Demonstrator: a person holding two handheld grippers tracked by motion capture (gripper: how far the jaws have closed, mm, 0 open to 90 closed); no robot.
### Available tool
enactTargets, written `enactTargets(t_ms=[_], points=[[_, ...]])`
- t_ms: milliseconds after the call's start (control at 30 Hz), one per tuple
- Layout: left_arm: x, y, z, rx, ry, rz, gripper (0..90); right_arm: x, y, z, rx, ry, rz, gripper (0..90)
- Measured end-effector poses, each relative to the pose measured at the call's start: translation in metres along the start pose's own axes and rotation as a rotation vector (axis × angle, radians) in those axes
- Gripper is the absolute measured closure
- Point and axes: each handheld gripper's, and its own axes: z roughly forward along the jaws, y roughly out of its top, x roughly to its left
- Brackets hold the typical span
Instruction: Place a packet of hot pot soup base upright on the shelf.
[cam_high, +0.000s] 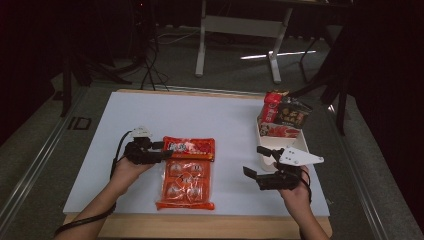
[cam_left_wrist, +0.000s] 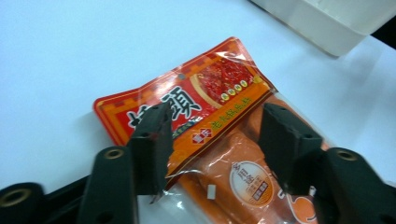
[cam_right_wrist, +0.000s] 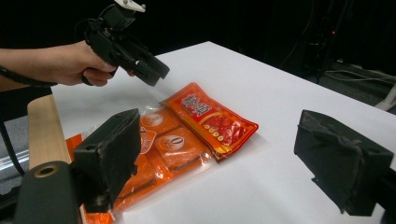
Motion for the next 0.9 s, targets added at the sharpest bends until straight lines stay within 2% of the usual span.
enactTargets(t_ms=[133, 200, 233, 300, 333, 567, 833, 900], points=[[0.011, -0.004, -0.002, -0.005, 0.006, -0.035, 34.8, 0.001, 0.000, 0.000, -0.003, -0.003, -0.015, 14.6], [0.014, -0.005, -0.001, -0.004, 0.006, -0.043, 33.5, 0.001, 0.000, 0.000, -0.001, -0.004, -0.018, 14.6], [0.018, -0.008, 0.003, 0.011, 0.015, -0.057, 32.5, 0.001, 0.000, 0.001, 0.001, -0.005, -0.019, 14.6], [0.018, -0.008, 0.003, 0.011, 0.015, -0.057, 32.4, 0.001, -0.001, 0.001, 0.003, -0.005, -0.018, 14.6], [0.023, -0.011, 0.008, 0.033, 0.027, -0.067, 32.4, 0.001, -0.001, 0.001, 0.008, -0.008, -0.018, 14.6], [0.036, -0.020, 0.021, 0.081, 0.050, -0.095, 32.7, 0.001, -0.002, 0.001, 0.009, -0.008, -0.015, 14.6], [0.043, -0.021, 0.037, 0.110, 0.014, -0.123, 39.9, 0.001, -0.002, 0.000, 0.011, -0.006, -0.013, 14.6], [0.042, -0.021, 0.041, 0.126, 0.006, -0.113, 40.7, 0.001, -0.002, 0.000, 0.010, -0.006, -0.011, 14.6]])
